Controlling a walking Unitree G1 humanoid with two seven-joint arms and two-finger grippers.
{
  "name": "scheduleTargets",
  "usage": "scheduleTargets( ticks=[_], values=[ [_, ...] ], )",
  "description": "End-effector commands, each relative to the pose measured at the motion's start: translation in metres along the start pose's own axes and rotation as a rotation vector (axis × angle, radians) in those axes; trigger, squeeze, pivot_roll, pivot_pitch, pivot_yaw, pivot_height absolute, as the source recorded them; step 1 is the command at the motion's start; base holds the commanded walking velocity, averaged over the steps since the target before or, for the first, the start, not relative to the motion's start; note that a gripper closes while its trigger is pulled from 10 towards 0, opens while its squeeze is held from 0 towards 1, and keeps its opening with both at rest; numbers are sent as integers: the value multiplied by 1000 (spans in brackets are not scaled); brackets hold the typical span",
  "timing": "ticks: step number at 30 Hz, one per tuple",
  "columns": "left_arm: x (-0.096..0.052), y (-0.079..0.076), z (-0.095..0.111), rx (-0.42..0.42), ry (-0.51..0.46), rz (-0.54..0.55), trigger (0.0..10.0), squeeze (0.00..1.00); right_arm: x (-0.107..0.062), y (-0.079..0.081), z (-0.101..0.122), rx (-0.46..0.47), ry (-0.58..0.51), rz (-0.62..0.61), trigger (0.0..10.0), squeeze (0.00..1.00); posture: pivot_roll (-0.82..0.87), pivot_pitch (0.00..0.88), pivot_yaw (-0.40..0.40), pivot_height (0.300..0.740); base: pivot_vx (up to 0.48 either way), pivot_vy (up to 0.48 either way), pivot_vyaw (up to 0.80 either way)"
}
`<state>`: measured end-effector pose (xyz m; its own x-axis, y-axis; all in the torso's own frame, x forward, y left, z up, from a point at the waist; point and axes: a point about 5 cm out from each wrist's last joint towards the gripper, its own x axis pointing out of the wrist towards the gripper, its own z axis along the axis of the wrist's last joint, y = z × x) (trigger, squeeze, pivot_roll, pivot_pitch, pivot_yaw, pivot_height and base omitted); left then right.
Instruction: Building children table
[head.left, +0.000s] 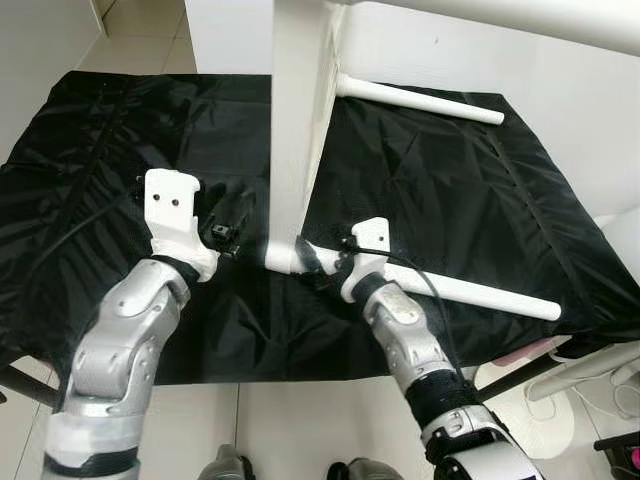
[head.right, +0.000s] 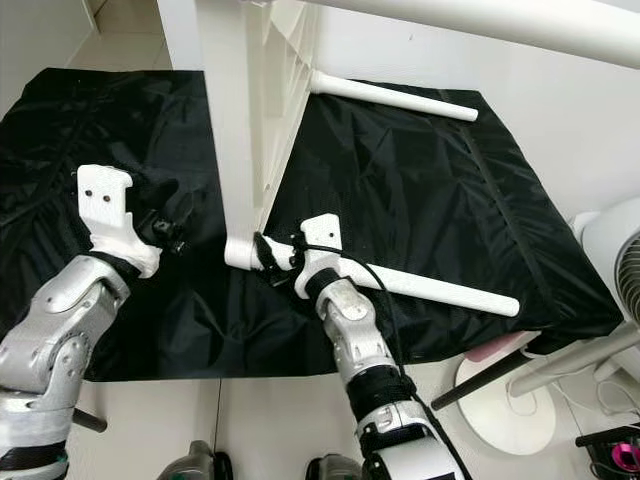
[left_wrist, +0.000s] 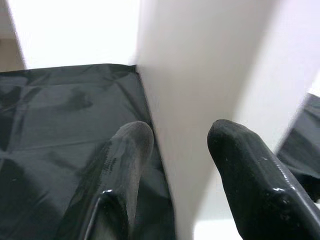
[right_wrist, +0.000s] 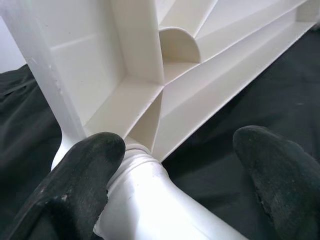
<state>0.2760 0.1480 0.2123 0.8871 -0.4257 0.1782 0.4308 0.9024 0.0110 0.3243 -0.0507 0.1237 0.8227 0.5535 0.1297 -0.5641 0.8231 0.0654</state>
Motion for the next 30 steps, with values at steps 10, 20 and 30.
scheduleTargets(
  ticks=[10,20,30],
  values=[
    [-8,-18,-2,16,37,-239,10000,0,-13,-15,-5,28,6,-73,10000,0,25,72,-46,740,0,0,0],
    [-17,-25,-3,5,70,-328,10000,0,-27,-29,10,84,-131,-135,10000,0,27,75,-51,740,0,0,0],
    [-10,-27,-15,59,132,-203,10000,0,-51,-51,31,55,-227,-241,10000,0,27,81,-53,740,0,0,0]
  ],
)
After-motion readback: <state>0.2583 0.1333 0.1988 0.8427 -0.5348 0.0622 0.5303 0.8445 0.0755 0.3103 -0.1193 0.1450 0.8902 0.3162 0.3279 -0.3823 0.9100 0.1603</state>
